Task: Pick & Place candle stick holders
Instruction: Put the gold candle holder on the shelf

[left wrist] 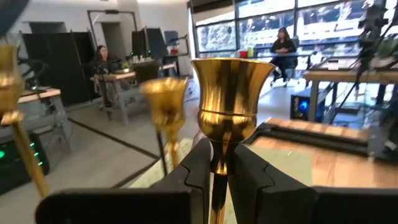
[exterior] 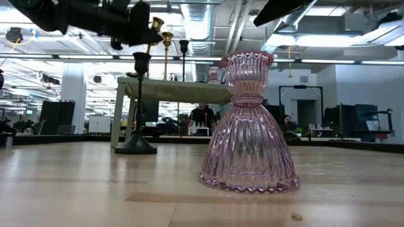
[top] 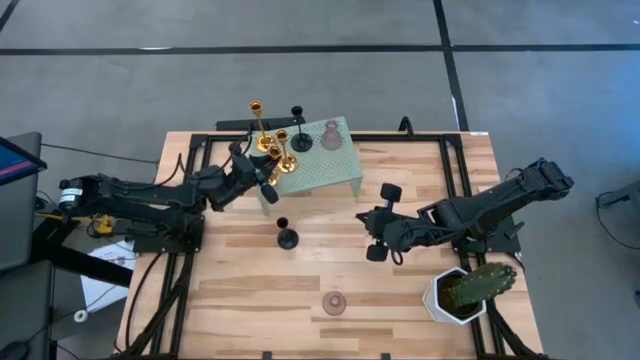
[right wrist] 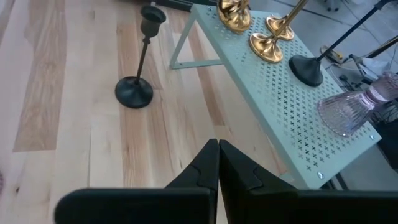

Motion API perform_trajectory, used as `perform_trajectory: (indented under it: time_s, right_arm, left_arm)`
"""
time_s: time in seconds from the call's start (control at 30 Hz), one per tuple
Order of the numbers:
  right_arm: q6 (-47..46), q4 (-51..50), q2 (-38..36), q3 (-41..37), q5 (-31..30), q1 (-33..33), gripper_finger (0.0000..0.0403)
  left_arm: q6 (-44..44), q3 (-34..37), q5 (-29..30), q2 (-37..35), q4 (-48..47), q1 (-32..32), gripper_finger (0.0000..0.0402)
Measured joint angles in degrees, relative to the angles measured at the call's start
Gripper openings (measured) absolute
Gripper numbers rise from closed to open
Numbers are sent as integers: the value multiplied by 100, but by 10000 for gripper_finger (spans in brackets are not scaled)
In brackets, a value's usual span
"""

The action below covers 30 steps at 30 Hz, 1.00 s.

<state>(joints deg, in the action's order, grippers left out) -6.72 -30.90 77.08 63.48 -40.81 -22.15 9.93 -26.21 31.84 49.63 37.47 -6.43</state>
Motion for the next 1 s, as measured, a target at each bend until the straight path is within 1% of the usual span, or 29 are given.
perform_trajectory:
  time_s: [0.17,0.37,0.43,0.6,0.73,0.8,0.9,1.0]
  right_arm:
    - [-24,3,0,0,-21,9,0]
    - [-28,5,0,-2,-45,9,0]
    - [-43,5,1,-2,-45,11,0]
    - [-43,6,2,-2,-96,11,0]
    - [-44,7,2,-2,-126,11,0]
    - [-44,7,2,-2,-126,11,0]
    - [-44,9,2,-2,-124,11,0]
    - [-42,9,2,-2,-125,11,0]
  left_arm:
    - [-303,294,1,-34,202,-214,33]
    - [-342,699,-362,-24,1100,-389,33]
    - [-451,784,-394,-25,1197,-467,33]
    - [-816,902,-754,15,1280,-665,33]
    - [-851,902,-789,20,1305,-669,34]
    - [-850,904,-789,20,1320,-669,54]
    - [-851,937,-795,56,1142,-666,96]
    - [-852,923,-789,25,1310,-667,128]
